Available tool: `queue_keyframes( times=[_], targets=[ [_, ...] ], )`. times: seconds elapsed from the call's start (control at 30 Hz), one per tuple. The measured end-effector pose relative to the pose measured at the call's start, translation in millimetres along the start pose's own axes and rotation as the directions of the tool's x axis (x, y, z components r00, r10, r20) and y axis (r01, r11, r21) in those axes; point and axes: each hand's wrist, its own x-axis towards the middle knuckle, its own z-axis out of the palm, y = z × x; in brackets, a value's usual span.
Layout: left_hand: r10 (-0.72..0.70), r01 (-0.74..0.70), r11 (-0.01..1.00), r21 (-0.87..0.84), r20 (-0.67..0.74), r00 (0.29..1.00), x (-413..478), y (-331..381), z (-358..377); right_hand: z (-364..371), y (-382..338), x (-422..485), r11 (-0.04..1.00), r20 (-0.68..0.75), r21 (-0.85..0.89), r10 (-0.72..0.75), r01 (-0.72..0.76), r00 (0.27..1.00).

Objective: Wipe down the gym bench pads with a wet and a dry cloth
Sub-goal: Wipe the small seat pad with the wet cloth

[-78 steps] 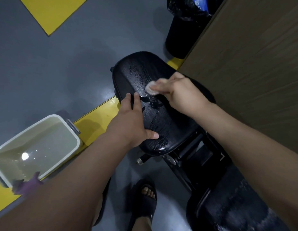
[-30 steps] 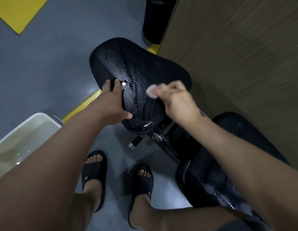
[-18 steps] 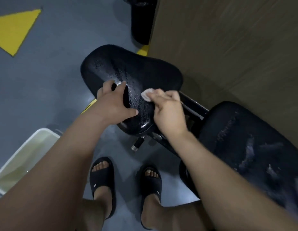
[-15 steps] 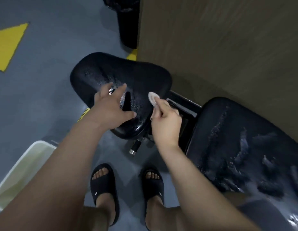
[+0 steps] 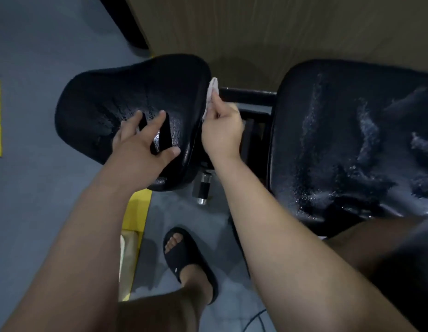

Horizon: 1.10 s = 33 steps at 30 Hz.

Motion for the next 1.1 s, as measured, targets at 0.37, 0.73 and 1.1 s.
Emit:
queue_keyframes(
  times=[0.37,0.73,1.1],
  targets=[
    [0.033,-0.033,0.999,0.015,-0.004,0.999,-2,-7,2,3,15,14,0.972,0.006,-0.217,-0.097,0.096,0.995],
    [0.002,-0.002,0.999,0.033,0.006,1.0,-5,2,2,6,6,-12,0.987,-0.075,-0.11,-0.128,0.119,0.989],
    [-0.021,0.021,0.999,0.031,-0.008,1.0,-4,6,2,8,6,1,0.977,-0.078,-0.139,-0.173,0.161,0.982]
  ],
)
